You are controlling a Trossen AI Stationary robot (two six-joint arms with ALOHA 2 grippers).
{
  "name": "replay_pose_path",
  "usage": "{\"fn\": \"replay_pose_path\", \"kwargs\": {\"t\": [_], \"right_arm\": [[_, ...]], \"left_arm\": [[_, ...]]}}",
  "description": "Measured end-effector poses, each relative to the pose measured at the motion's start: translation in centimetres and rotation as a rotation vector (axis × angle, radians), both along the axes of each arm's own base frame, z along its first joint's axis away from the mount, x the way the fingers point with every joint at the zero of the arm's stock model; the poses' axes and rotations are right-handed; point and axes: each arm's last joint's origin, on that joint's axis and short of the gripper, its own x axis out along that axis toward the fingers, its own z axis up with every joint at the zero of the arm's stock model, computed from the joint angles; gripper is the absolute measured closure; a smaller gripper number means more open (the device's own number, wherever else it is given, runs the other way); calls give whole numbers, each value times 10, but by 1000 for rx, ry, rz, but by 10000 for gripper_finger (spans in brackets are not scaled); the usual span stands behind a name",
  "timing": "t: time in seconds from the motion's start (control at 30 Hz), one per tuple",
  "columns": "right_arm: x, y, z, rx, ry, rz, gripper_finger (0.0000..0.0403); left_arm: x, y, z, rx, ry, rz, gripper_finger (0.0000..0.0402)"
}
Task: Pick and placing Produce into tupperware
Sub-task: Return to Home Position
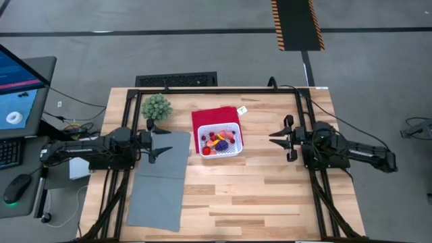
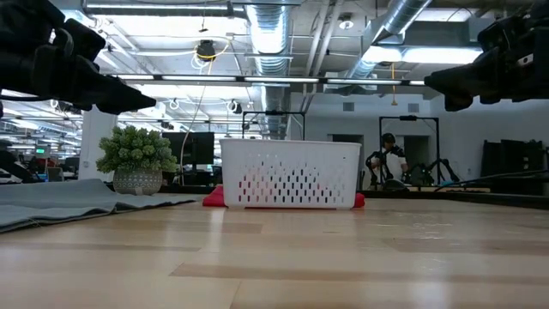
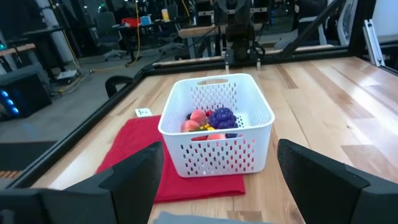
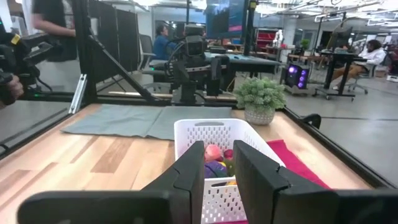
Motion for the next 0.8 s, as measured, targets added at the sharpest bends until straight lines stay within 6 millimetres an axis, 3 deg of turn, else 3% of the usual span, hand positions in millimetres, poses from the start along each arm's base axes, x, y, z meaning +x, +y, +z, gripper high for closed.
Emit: {"fn": "replay_pose_path", "kwargs": {"t": [0.8], "right_arm": [[0, 0, 0, 0, 0, 0, 295]], "left_arm": [[0, 0, 0, -11, -3, 2, 95]]}}
